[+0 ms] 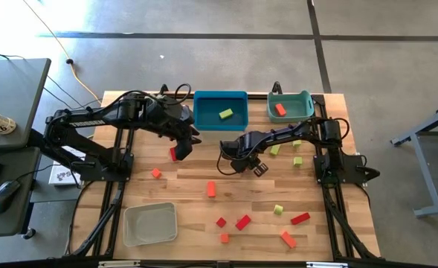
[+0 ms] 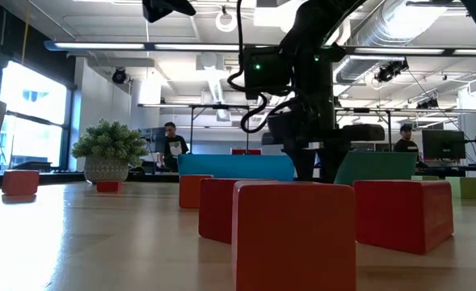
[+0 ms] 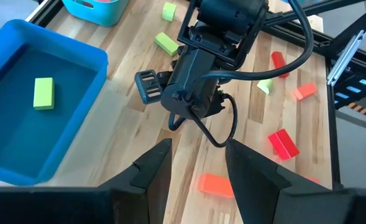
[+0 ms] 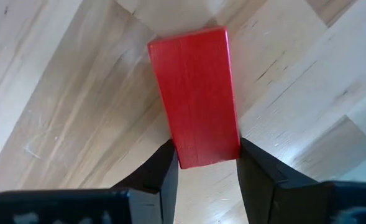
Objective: Sort & place blocks by color
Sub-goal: Put the red block into the gray bin
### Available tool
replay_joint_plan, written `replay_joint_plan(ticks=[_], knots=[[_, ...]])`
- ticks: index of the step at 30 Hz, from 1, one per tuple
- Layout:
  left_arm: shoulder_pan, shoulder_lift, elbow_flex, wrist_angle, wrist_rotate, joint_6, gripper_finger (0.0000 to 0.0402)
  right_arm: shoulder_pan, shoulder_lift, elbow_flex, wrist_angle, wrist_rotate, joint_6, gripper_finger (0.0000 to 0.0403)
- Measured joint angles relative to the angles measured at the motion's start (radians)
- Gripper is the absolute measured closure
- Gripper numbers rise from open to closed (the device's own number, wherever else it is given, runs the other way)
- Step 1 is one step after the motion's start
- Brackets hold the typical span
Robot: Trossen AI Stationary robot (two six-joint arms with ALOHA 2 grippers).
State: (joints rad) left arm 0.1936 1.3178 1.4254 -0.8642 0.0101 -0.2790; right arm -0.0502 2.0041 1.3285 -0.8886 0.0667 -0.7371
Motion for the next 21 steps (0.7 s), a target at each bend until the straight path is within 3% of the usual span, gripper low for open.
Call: replay_joint_plan(ticks=[21], knots=[[0.085, 0.0, 0.0, -0.003, 0.0, 0.002, 0.0261, 0.0, -0.066, 0.0, 0.016, -0.01, 0.159, 0.0296]])
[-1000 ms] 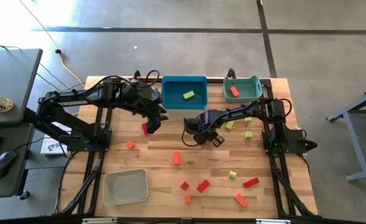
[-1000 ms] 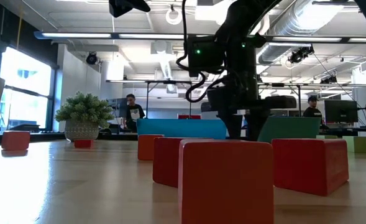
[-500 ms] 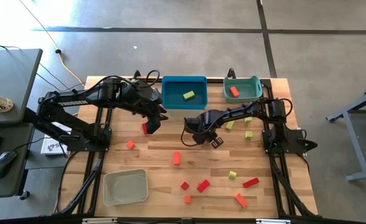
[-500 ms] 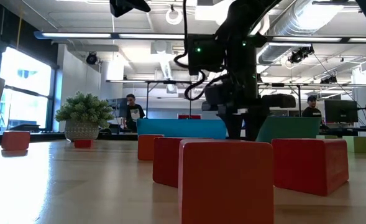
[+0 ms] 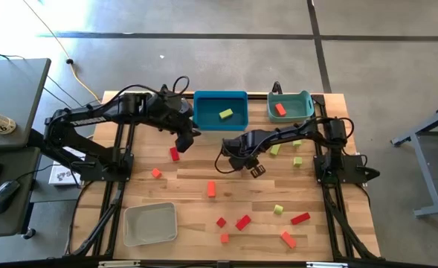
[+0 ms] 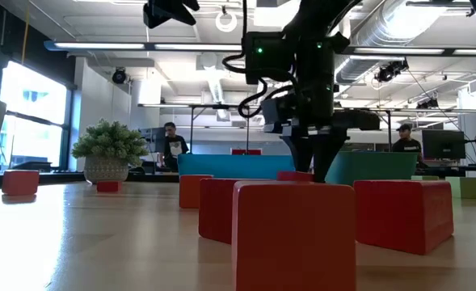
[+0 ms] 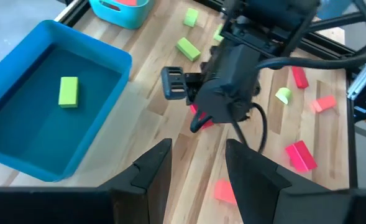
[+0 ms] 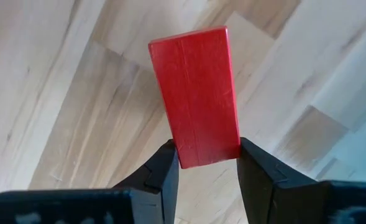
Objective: Sort & place blocks by color
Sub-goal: Put the red block into the gray bin
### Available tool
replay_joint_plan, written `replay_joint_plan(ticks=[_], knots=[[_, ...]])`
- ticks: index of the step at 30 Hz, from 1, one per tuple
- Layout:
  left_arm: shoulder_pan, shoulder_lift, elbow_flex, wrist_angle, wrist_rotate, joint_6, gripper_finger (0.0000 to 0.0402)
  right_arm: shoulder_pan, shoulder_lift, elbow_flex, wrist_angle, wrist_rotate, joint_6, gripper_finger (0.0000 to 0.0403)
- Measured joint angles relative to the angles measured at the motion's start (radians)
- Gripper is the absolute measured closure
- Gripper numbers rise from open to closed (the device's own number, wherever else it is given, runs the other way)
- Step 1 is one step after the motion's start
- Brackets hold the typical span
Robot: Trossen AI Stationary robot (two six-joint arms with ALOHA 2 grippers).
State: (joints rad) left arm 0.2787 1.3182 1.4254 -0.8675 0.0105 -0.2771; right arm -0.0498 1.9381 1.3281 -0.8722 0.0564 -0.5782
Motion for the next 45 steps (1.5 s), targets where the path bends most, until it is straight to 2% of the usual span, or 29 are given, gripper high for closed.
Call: replay_joint_plan(ticks=[9, 18, 22, 29, 36, 45], knots=[[0.069, 0.0, 0.0, -0.006, 0.004, -0.043, 0.0258, 0.0, -0.009, 0.073, 0.01, 0.015, 0.083, 0.0296], [0.152, 0.0, 0.0, -0.074, 0.013, -0.076, 0.0221, -0.003, -0.01, 0.204, -0.019, 0.053, 0.085, 0.0296], [0.202, 0.0, 0.0, -0.099, 0.019, -0.124, 0.0218, -0.003, -0.01, 0.255, -0.03, 0.113, 0.084, 0.0296], [0.268, 0.0, 0.0, -0.11, 0.143, -0.134, 0.0218, -0.003, -0.01, 0.345, -0.03, 0.179, 0.084, 0.0297], [0.285, 0.0, 0.0, -0.109, 0.146, -0.135, 0.0218, -0.003, -0.01, 0.413, -0.032, 0.26, 0.081, 0.0297], [0.284, 0.0, 0.0, -0.109, 0.148, -0.252, 0.0218, -0.003, -0.01, 0.512, -0.024, 0.356, 0.081, 0.0297]])
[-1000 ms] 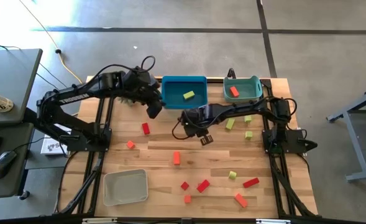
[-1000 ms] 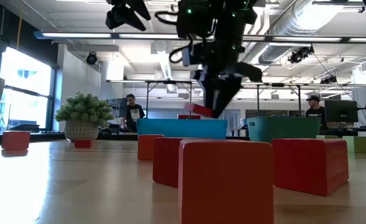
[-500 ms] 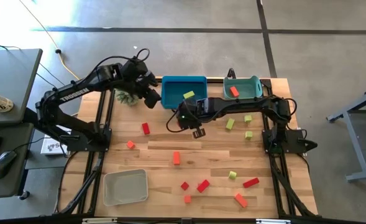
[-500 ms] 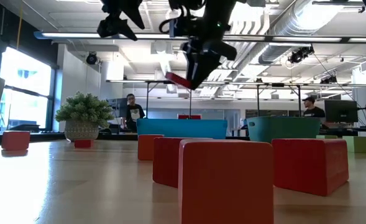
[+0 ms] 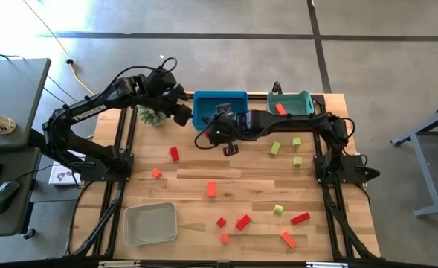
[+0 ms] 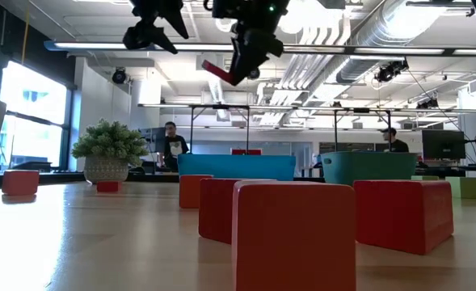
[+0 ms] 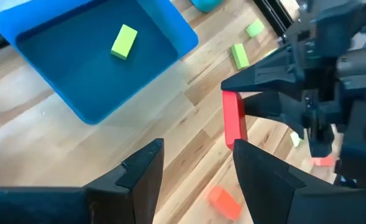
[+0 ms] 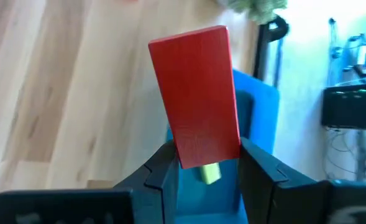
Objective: Sort & place blocks by color
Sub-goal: Put the red block into the gray bin
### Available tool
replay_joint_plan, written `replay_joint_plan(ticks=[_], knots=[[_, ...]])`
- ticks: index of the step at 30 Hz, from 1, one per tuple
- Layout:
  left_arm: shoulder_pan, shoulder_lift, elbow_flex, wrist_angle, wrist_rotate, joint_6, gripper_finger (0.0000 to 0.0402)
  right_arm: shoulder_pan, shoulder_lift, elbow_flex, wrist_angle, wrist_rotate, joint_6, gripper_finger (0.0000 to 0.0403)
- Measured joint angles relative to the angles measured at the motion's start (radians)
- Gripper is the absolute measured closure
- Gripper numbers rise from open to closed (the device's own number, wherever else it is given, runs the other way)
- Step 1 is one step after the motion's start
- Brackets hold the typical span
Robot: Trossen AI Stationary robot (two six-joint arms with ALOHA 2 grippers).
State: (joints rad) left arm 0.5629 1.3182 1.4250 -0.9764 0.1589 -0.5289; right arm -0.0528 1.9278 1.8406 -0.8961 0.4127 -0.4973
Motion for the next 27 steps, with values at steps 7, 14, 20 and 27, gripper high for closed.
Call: replay_joint_plan(ticks=[7, 14, 20, 27], knots=[[-0.002, 0.0, 0.0, 0.007, 0.073, -0.02, 0.0218, -0.008, 0.0, 0.038, 0.039, 0.059, 0.0, 0.0297], [-0.039, 0.0, 0.0, 0.048, 0.043, -0.044, 0.0218, -0.022, 0.0, 0.04, 0.099, 0.085, 0.0, 0.0297], [-0.074, 0.018, 0.0, 0.079, 0.038, -0.063, 0.0218, -0.025, 0.0, 0.04, 0.113, 0.085, -0.018, 0.0297], [-0.085, 0.058, 0.0, 0.091, 0.039, -0.064, 0.0218, -0.026, 0.0, 0.04, 0.114, 0.084, -0.061, 0.0297]])
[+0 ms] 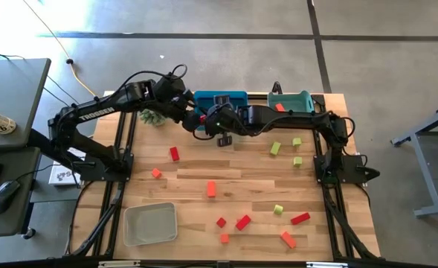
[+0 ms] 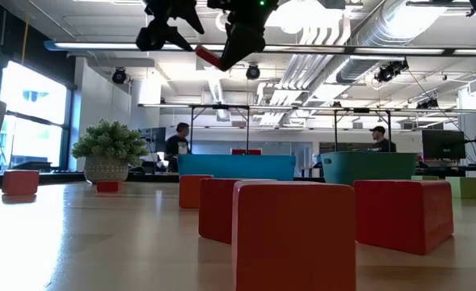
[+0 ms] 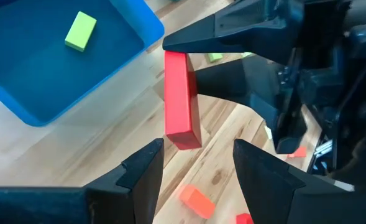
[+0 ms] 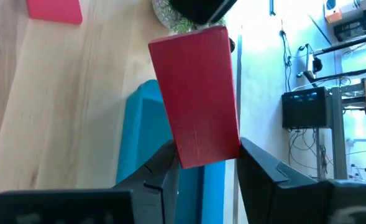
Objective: Sort & place blocks by color
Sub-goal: Put the red block into the gray bin
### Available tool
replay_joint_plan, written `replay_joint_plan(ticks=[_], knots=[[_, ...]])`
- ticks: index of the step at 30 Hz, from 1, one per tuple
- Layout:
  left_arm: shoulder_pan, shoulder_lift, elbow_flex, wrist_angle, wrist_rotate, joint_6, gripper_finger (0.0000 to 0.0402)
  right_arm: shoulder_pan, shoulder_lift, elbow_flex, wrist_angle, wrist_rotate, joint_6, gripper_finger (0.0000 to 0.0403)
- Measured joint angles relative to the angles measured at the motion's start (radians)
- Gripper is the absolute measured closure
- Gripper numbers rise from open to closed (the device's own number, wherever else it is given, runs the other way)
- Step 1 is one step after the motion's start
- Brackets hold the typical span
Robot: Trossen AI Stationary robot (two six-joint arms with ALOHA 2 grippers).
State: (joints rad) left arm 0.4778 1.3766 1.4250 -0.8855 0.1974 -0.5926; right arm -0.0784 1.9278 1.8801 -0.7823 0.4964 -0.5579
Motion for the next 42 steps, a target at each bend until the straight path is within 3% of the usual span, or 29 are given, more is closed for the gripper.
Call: replay_joint_plan(ticks=[29, 42], knots=[[0.014, 0.038, 0.0, 0.012, -0.06, 0.087, 0.0223, 0.001, 0.0, 0.0, 0.047, -0.006, -0.008, 0.0297], [0.015, 0.037, 0.0, 0.014, -0.06, 0.185, 0.0364, 0.001, 0.0, 0.0, 0.039, 0.014, -0.004, 0.0295]])
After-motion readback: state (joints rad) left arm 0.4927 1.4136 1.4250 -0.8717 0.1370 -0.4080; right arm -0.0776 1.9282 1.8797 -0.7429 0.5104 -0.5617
